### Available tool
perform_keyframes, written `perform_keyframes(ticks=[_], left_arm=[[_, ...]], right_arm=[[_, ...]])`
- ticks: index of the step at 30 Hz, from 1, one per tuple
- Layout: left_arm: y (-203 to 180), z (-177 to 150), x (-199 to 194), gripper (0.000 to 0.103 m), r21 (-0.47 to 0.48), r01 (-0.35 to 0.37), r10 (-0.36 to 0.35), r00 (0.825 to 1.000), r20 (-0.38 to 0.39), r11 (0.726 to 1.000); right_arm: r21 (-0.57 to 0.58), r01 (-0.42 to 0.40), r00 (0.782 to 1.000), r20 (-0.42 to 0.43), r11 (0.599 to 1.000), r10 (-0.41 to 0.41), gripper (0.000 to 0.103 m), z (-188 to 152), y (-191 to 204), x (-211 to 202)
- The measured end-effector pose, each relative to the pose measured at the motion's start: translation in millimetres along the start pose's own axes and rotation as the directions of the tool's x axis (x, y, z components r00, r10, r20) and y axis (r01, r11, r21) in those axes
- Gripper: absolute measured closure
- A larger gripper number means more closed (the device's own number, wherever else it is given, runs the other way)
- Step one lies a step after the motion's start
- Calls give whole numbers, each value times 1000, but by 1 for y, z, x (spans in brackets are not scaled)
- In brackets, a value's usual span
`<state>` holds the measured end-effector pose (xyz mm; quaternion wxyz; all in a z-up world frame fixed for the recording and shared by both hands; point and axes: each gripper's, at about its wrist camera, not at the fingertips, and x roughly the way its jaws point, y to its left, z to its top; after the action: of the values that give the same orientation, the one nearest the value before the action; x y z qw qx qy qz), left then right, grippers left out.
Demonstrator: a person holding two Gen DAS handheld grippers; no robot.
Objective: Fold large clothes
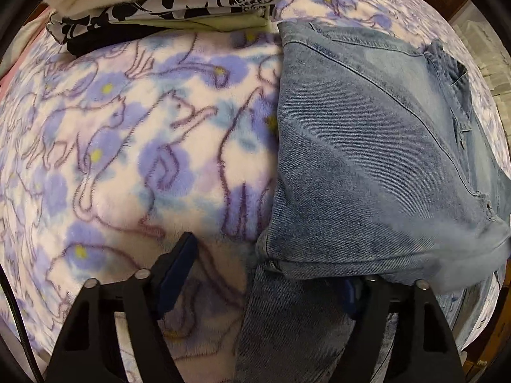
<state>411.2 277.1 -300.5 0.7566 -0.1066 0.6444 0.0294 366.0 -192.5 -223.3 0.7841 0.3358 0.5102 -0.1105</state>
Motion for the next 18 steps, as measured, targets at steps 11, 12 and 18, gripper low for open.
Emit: perform_keyframes(ticks=[11,12,18], left_arm=[[-19,13,5,69,-12,55,-55,998,-13,998],[-19,12,6,69,-19,58,-58,998,-9,998],[-13,-3,1,69,-31,59,-59,998,-4,998]], right_arm=[[-332,-307,922,127,892,365,91,51,127,-81],[-371,-332,907,126,867,401,91,52,136,-87],[-502,-230,915,181,834,361,91,51,141,-84]])
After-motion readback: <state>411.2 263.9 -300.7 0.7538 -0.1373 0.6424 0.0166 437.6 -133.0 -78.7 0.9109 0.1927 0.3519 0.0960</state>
